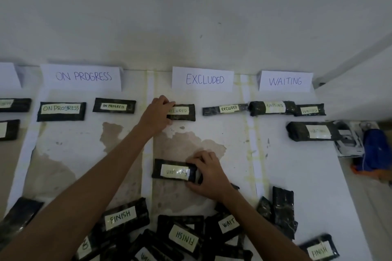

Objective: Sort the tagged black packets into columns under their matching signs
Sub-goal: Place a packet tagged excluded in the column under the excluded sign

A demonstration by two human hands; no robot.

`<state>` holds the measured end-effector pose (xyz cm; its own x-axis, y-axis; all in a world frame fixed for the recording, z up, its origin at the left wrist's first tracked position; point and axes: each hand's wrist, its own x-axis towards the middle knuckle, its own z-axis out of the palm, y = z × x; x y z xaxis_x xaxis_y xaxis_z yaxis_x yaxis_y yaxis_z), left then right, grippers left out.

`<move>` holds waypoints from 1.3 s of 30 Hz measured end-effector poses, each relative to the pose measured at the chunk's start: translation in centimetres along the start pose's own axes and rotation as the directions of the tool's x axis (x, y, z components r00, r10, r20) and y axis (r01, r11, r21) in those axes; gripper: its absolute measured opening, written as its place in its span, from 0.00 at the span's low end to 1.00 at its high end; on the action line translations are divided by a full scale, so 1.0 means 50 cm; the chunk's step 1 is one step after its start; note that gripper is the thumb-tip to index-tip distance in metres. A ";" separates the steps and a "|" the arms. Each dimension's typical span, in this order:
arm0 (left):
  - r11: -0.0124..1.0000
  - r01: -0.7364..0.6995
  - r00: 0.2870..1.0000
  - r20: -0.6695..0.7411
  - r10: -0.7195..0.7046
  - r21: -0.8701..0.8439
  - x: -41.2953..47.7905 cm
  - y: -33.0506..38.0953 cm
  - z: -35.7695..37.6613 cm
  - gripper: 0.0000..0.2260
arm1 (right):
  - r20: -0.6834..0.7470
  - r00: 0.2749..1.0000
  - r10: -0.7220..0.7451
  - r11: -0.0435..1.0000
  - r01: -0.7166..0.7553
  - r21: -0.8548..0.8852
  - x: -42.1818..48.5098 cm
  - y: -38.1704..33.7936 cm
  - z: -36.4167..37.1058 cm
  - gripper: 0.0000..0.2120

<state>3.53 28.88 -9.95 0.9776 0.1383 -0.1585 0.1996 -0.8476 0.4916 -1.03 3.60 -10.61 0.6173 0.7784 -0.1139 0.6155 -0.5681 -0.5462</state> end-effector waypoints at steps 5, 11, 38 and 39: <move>1.000 -0.006 1.000 -0.029 0.007 0.026 -0.010 0.009 -0.008 0.30 | 0.036 0.999 0.004 1.000 -0.005 0.012 0.006 0.001 -0.004 0.26; 0.986 0.132 0.978 -0.149 -0.145 -0.098 -0.129 0.060 0.005 0.23 | 0.041 0.998 0.042 0.997 -0.045 0.057 0.018 0.004 -0.019 0.26; 0.976 0.129 0.985 0.136 -0.105 -0.177 -0.110 0.194 0.035 0.34 | 0.138 0.867 0.479 0.829 -0.499 0.254 -0.071 0.042 -0.144 0.14; 0.991 0.060 0.992 0.120 -0.045 -0.122 -0.098 0.201 0.040 0.34 | 0.138 0.868 0.477 0.834 -0.496 0.241 -0.079 0.047 -0.145 0.14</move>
<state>0.63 18.66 -5.94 0.9526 0.1138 -0.2822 0.2644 -0.7689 0.5822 1.52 -2.76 -5.45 0.7618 0.4419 -0.4738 0.0891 -0.7958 -0.5990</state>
